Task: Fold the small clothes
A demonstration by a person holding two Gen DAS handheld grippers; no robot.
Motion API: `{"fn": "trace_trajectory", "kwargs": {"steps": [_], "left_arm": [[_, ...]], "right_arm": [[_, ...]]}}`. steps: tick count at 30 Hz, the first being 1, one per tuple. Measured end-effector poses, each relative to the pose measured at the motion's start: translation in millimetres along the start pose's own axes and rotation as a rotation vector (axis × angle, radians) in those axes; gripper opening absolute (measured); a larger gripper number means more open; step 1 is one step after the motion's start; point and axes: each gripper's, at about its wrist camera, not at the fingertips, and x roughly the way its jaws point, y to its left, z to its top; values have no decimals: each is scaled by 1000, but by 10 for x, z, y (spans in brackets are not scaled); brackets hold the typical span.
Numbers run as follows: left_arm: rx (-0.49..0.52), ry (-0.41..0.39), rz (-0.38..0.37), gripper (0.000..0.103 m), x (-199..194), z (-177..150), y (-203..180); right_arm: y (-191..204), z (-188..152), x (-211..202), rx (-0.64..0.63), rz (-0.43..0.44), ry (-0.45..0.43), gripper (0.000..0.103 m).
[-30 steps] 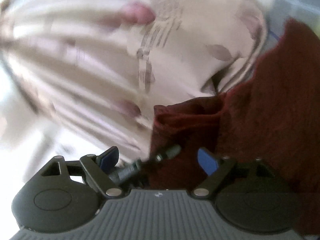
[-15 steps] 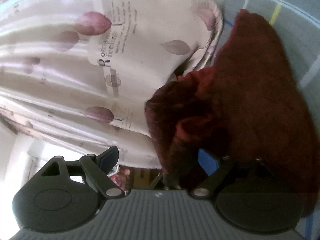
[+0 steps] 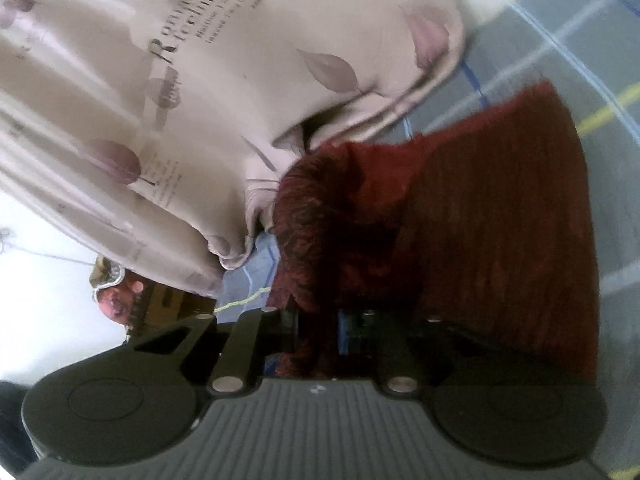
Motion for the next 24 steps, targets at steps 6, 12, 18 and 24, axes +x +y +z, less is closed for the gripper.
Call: {"fn": "trace_trajectory", "kwargs": {"steps": [6, 12, 18, 24], "left_arm": [[-180, -124, -1, 84, -514, 247, 382], [-278, -31, -49, 84, -52, 102, 561], [-240, -5, -79, 84, 355, -5, 375], [-110, 95, -49, 84, 677, -64, 172]], "right_arm": [[4, 304, -380, -85, 66, -107, 21], [-455, 732, -627, -116, 29, -179, 21], [-1062, 701, -503, -80, 2, -153, 21], [-1300, 498, -491, -61, 37, -201, 21]]}}
